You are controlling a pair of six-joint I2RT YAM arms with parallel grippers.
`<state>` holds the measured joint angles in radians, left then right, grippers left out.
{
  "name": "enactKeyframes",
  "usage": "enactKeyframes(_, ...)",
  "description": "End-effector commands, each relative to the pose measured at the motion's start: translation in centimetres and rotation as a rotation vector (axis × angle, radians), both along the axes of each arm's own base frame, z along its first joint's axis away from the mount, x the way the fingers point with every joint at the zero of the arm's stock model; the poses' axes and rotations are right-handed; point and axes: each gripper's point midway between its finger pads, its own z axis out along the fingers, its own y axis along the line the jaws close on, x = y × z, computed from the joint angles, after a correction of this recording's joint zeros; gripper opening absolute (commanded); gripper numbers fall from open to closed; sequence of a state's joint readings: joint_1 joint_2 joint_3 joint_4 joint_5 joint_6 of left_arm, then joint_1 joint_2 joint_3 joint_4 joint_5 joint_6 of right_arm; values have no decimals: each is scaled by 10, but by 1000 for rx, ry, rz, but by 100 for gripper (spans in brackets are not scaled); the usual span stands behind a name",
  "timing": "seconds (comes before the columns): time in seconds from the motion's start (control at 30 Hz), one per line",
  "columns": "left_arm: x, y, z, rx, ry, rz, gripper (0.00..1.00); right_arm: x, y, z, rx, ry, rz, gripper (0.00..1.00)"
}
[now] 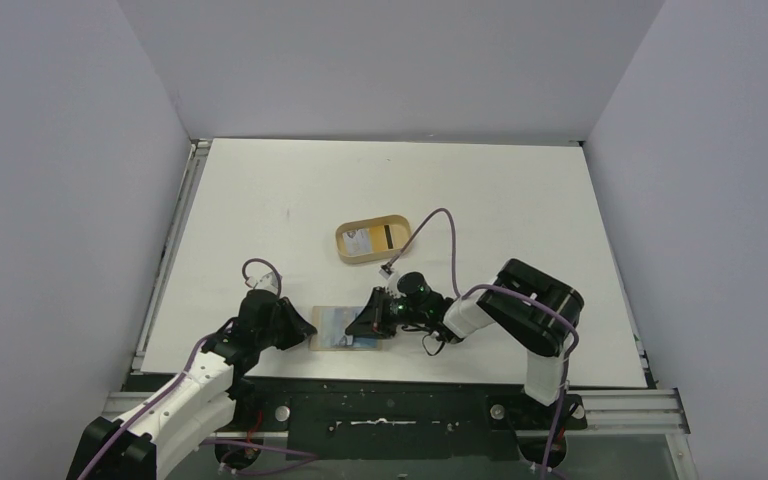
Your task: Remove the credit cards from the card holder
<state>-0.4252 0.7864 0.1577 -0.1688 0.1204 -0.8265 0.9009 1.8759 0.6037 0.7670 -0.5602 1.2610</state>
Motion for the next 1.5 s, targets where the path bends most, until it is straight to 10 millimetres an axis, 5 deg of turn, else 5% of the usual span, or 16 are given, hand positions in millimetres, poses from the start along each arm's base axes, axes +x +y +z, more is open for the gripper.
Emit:
enactKeyframes(0.0,-10,6,-10,48,42,-18,0,5,0,34,74,-86,20,0)
enactKeyframes(0.47,-10,6,-9,47,38,-19,0,-8,-28,38,-85,-140,150,0)
enactKeyframes(0.73,-9,6,-9,44,32,-16,0,-6,-50,71,-204,-231,300,0)
enactKeyframes(1.13,-4,3,4,-12,-48,1,0,70,-69,118,-240,-365,332,0)
enactKeyframes(1.47,8,7,16,6,-117,28,0,132,-82,134,-237,-426,331,0)
